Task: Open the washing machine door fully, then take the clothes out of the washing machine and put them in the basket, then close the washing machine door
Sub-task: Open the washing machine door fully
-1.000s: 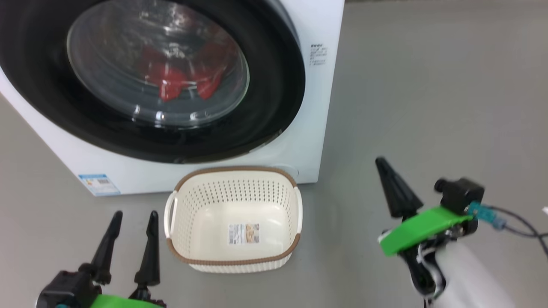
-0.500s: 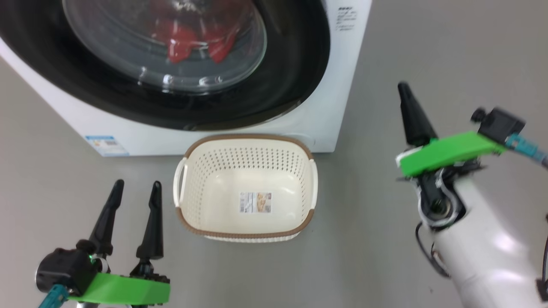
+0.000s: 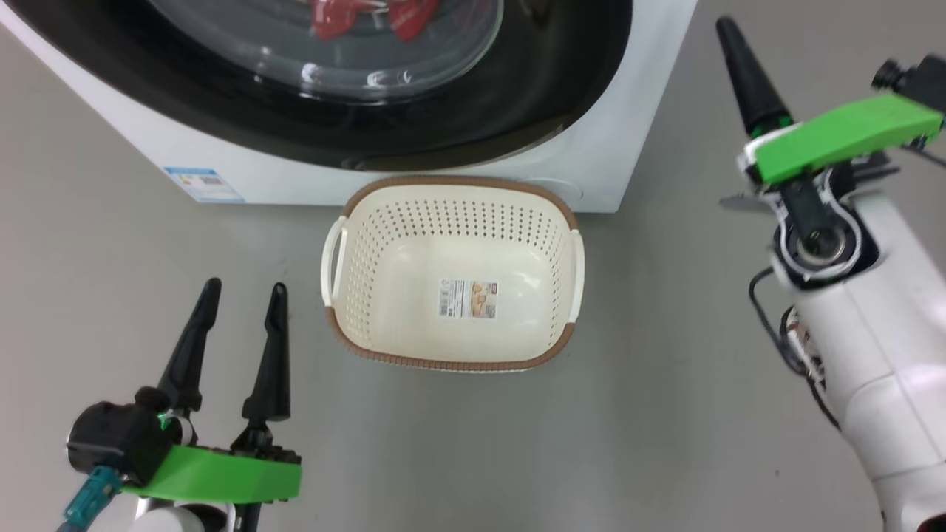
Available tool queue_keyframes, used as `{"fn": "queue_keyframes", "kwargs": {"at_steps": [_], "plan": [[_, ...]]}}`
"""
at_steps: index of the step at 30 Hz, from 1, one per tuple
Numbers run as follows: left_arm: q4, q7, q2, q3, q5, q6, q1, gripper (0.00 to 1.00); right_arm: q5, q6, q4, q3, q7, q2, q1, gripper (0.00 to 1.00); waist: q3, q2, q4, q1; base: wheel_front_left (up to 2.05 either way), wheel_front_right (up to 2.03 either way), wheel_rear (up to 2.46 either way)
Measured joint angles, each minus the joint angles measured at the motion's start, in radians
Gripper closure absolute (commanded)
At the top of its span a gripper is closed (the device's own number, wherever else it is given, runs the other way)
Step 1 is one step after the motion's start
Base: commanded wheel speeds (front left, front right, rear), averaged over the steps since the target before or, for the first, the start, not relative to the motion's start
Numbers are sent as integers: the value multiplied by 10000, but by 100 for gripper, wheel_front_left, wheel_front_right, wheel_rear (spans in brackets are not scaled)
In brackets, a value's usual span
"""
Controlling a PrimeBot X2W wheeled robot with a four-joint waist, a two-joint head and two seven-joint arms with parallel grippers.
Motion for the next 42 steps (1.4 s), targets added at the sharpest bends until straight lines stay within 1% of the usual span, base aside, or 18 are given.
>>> {"fn": "queue_keyframes", "kwargs": {"at_steps": [5,6,10,14,22,28,32,42], "plan": [[-6,0,21,-140,-29,0,-267,0,790,0,173,-69,616,-128,-777,100,427,0,186,0,0,0,0],[-8,0,38,-190,-40,0,-382,0,1103,0,236,-71,1007,-207,-1013,100,591,0,263,0,0,0,0],[-2,0,54,-297,-150,0,-551,0,1620,0,284,-105,1732,-324,-1394,100,904,0,417,-1,0,0,0],[8,0,56,-328,-282,0,-713,0,1624,-8,345,-23,2065,-493,-1809,100,1213,0,540,0,0,0,0],[63,0,69,-487,-366,0,-976,0,2029,-10,426,-44,2978,-500,-2664,100,1788,0,673,0,0,0,0],[107,0,104,-723,-451,0,-1215,0,2036,-10,757,-38,3490,-612,-3397,100,2168,0,747,0,0,0,0],[148,0,105,-784,-493,0,-1274,0,2034,-10,947,-6,3616,-646,-3666,100,2323,0,799,0,0,0,0],[330,0,107,-934,-550,0,-1561,0,2036,-10,1147,174,4608,-834,-4083,100,2556,0,967,0,0,0,0]]}}
